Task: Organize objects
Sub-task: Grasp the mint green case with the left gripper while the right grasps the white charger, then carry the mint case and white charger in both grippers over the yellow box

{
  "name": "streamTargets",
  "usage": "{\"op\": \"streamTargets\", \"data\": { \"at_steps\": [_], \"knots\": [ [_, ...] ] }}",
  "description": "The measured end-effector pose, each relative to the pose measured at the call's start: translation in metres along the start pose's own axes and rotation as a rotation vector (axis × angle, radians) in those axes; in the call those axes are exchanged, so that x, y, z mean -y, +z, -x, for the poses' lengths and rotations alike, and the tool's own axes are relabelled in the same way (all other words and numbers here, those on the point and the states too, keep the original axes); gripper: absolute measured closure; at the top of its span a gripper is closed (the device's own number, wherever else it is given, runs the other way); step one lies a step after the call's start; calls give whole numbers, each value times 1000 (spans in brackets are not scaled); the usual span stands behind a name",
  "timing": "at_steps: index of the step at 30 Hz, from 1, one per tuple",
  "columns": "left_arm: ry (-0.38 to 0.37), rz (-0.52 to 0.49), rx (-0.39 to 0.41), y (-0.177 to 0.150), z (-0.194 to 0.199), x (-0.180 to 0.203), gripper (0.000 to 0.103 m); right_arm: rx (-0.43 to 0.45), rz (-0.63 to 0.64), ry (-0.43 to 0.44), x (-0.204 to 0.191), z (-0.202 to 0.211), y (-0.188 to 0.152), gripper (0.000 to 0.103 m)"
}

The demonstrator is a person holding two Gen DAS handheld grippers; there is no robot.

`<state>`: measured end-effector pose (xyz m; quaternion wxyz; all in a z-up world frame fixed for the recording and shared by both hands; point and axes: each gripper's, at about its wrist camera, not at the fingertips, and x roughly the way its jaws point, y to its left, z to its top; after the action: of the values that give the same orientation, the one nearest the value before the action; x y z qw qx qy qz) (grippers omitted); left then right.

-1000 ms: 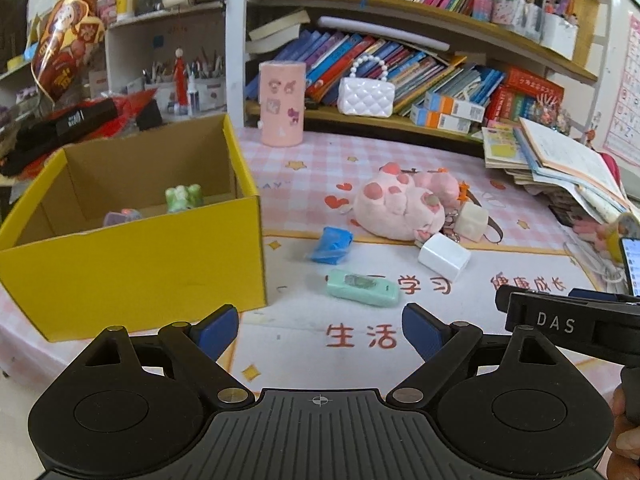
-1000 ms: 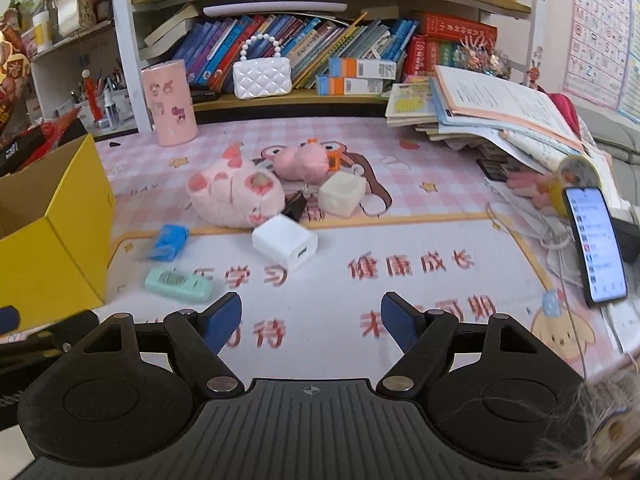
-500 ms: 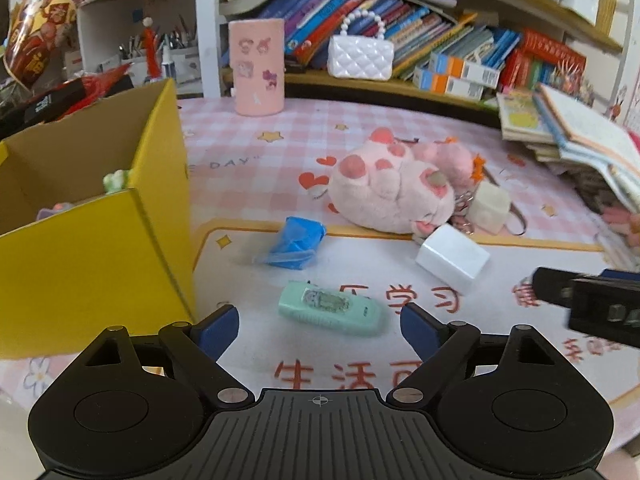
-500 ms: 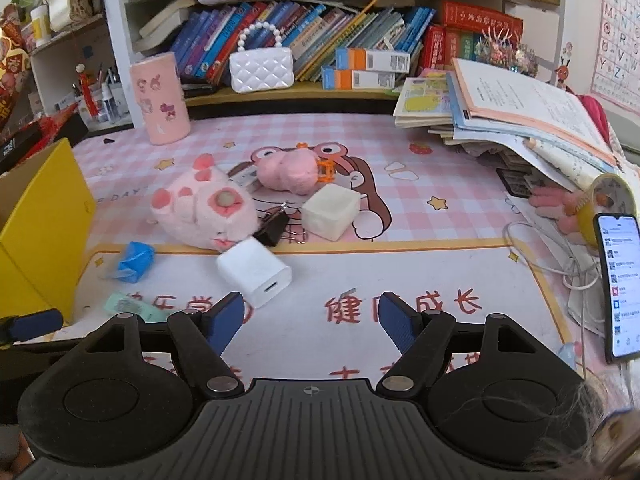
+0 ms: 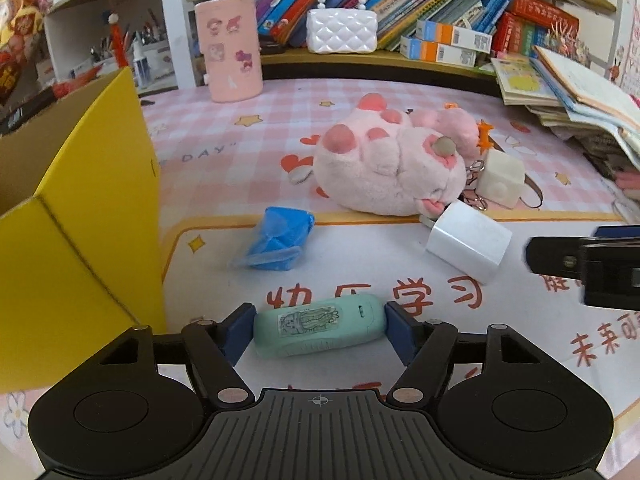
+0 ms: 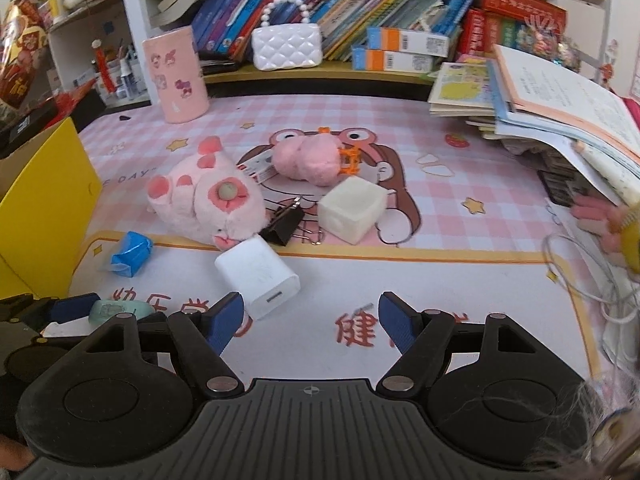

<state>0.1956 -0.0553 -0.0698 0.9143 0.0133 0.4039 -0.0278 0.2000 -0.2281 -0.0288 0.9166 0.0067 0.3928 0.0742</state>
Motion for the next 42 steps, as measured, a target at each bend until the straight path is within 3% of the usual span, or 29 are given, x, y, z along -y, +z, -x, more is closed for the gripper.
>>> {"op": "streamTargets", "data": {
  "at_steps": [14, 15, 17, 18, 21, 32, 38, 42],
  "knots": [
    [58, 250, 11, -22, 66, -41, 33, -45, 243, 96, -29, -65, 13, 31],
    [60, 265, 12, -23, 69, -44, 33, -48, 238, 103, -28, -67, 13, 33],
    [64, 289, 17, -26, 75, -47, 33, -36, 218, 150, -24, -69, 12, 48],
    [67, 298, 19, -28, 77, -49, 33, -31, 224, 159, -22, -68, 12, 49],
    [67, 316, 29, -31, 83, -53, 33, -34, 229, 193, -19, -61, 10, 60],
    [29, 306, 68, -43, 100, -66, 33, -76, 96, 146, -35, -6, -17, 61],
    [36, 280, 84, -56, 113, -75, 33, -103, 35, 212, -64, 25, -34, 61],
    [29, 287, 91, -68, 125, -90, 33, -89, 81, 236, -93, 45, -47, 61]
  ]
}}
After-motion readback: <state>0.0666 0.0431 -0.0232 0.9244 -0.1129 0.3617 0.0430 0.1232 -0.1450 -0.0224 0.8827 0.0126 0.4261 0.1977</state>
